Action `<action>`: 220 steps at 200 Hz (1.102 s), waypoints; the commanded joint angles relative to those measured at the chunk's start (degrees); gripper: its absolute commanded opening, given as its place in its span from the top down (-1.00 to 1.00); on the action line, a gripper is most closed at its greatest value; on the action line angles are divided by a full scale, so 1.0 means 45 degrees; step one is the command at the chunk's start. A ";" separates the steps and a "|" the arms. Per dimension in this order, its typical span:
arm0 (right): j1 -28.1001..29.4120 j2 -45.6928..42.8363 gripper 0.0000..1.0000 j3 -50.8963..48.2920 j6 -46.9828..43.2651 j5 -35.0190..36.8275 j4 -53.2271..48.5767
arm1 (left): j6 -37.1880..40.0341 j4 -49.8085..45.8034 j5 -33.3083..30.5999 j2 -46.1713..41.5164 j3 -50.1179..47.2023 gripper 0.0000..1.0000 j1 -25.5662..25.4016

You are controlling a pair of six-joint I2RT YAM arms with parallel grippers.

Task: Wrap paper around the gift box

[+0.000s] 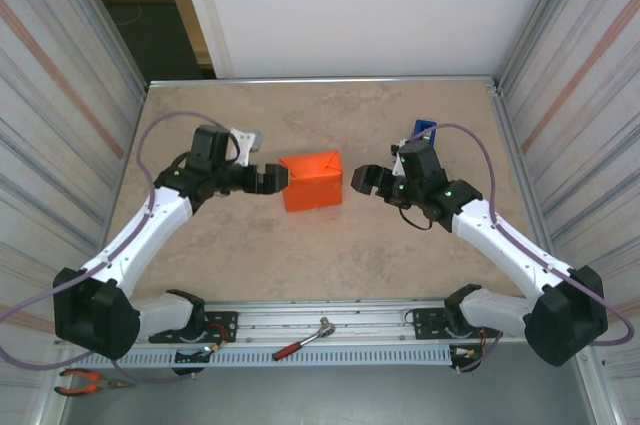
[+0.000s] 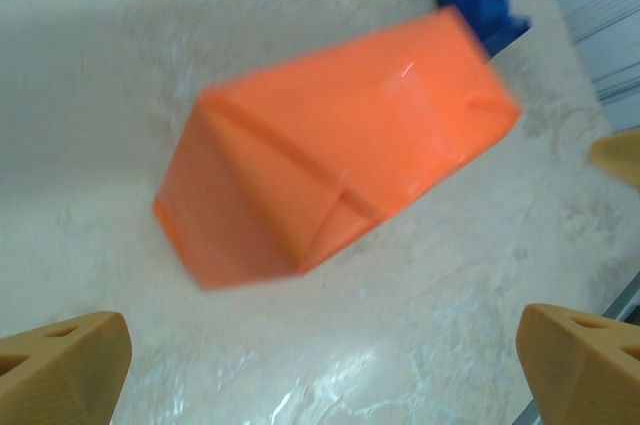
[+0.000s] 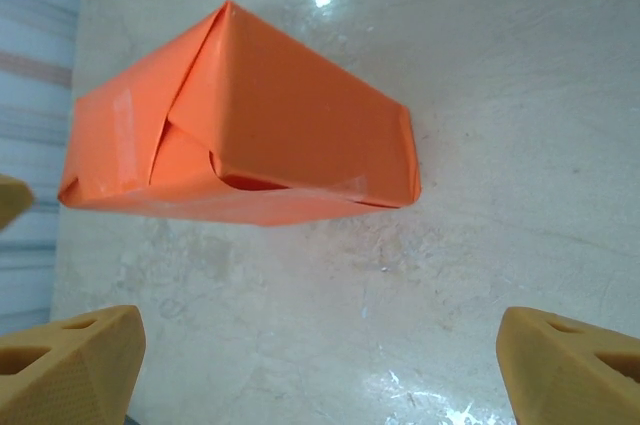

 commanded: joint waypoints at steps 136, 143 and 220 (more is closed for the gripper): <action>0.0495 0.6101 -0.71 0.3265 -0.0392 0.1016 0.1741 | -0.1022 0.3594 -0.0875 0.2937 -0.0343 -0.97 0.0262; 0.0329 0.6407 -0.70 0.3614 -0.0264 0.0879 0.1776 | -0.0973 0.3604 -0.0895 0.3199 -0.0076 -0.97 0.0387; -0.0389 0.4805 -0.96 0.3450 -0.0870 0.1748 0.0684 | -0.0017 0.2358 -0.0953 0.3259 0.2035 -0.98 0.1369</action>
